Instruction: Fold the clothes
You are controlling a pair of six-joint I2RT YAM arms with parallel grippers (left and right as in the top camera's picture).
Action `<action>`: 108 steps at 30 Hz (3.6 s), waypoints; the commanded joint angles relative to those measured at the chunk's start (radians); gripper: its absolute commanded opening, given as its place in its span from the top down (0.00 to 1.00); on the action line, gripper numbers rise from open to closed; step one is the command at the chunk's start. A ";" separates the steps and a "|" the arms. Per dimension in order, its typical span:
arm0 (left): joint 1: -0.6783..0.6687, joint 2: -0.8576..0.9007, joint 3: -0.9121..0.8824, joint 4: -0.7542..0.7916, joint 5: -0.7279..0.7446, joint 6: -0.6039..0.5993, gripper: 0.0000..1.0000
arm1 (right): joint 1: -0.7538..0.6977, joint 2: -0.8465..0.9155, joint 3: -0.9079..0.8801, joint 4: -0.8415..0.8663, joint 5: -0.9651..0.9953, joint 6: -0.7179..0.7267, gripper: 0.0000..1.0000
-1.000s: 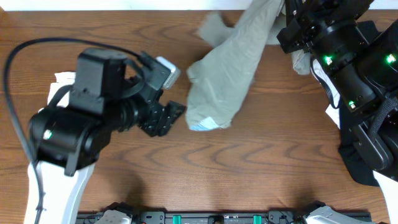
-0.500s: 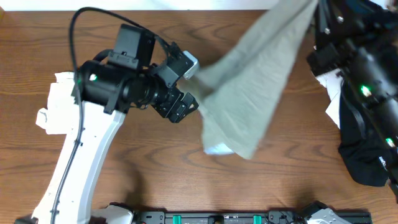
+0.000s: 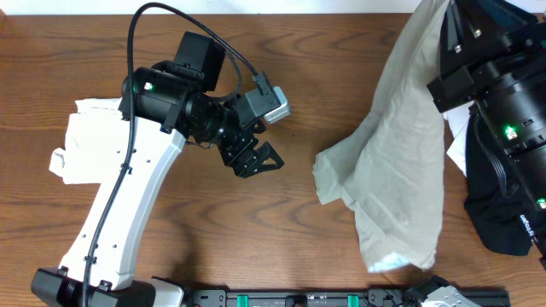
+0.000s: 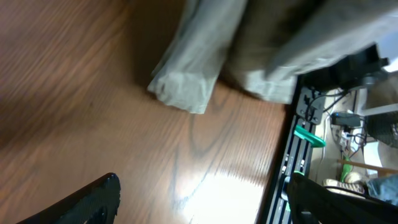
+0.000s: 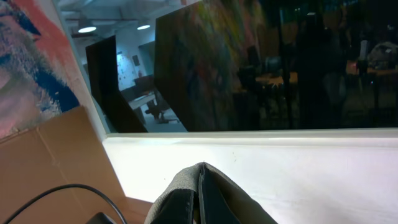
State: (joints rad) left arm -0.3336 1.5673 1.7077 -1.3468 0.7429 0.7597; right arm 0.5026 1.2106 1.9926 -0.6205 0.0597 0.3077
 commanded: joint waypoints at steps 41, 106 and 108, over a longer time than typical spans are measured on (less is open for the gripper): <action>-0.241 0.002 -0.216 0.302 -0.033 0.024 0.10 | 0.009 0.017 0.012 0.056 0.010 0.048 0.99; -0.362 0.082 -0.215 0.439 0.076 -0.094 0.94 | 0.009 -0.001 0.012 0.022 -0.012 0.051 0.99; -0.362 0.058 -0.215 0.428 0.045 -0.122 0.94 | 0.009 -0.001 0.012 0.011 -0.011 0.032 0.99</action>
State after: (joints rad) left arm -0.6975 1.6783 1.4937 -0.9096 0.8082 0.6750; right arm 0.5026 1.2232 1.9926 -0.6121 0.0586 0.3481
